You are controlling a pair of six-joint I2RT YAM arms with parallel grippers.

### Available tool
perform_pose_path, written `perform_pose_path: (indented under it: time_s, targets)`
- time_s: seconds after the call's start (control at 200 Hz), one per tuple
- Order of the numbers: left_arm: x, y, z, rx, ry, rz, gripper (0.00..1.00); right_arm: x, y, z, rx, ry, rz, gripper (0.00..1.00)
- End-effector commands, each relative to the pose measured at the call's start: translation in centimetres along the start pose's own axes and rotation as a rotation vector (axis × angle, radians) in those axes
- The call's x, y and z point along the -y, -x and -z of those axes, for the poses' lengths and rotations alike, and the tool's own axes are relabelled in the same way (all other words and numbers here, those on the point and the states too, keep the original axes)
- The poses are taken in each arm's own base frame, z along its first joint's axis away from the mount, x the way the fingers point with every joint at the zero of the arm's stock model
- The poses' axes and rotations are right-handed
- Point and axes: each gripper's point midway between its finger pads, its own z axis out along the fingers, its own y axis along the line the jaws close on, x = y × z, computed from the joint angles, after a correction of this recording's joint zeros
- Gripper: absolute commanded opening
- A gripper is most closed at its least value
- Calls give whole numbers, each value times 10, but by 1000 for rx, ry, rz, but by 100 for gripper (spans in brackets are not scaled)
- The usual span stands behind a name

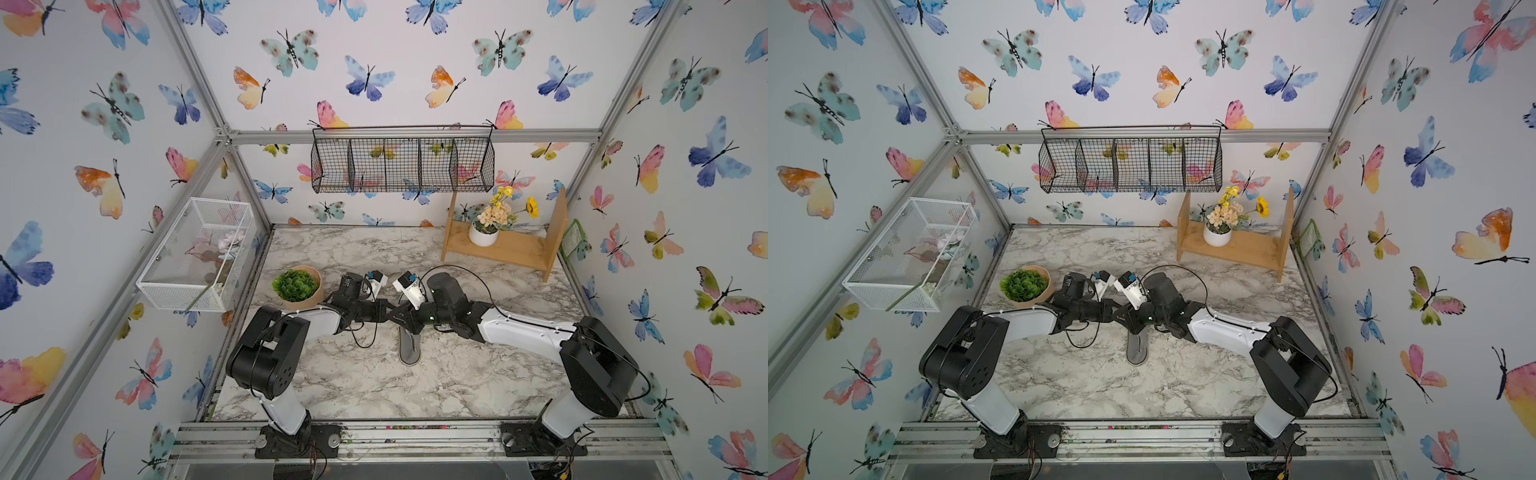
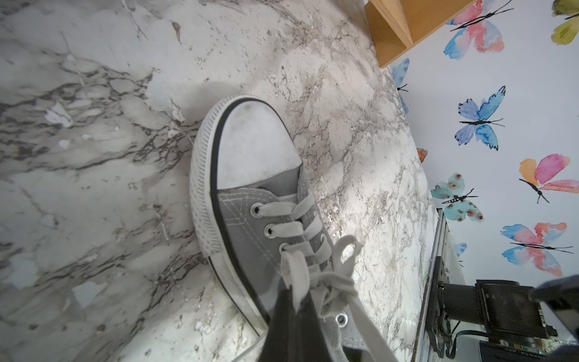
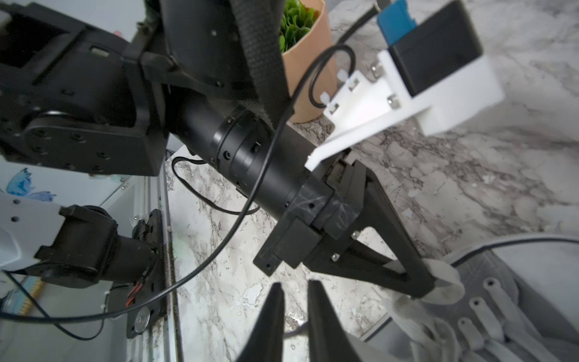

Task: Tie the shoes
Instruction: Tie the shoelace on the shoe.

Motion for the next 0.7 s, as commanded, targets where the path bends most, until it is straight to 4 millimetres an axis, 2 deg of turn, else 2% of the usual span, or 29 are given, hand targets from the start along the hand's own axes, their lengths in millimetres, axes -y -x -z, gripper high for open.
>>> perform_pose_path:
  time_s: [0.0,0.16,0.335,0.415,0.561,0.696]
  targets:
    - [9,5,-2,-8,-37,-29,0,-2,-15,2,-66,5,10,37]
    - [9,6,-2,-7,-38,-32,0,-5,-27,17,-110,-17,35,47]
    - [10,6,-2,-7,-38,-33,0,-5,-24,36,-81,-36,40,53]
    - [11,7,-1,-6,-39,-33,0,18,-19,42,-56,-77,-51,53]
    - [12,8,0,-2,-40,-35,0,73,-18,46,-26,-149,-307,54]
    - [12,8,0,-2,-38,-37,0,96,-25,33,-25,-148,-460,54]
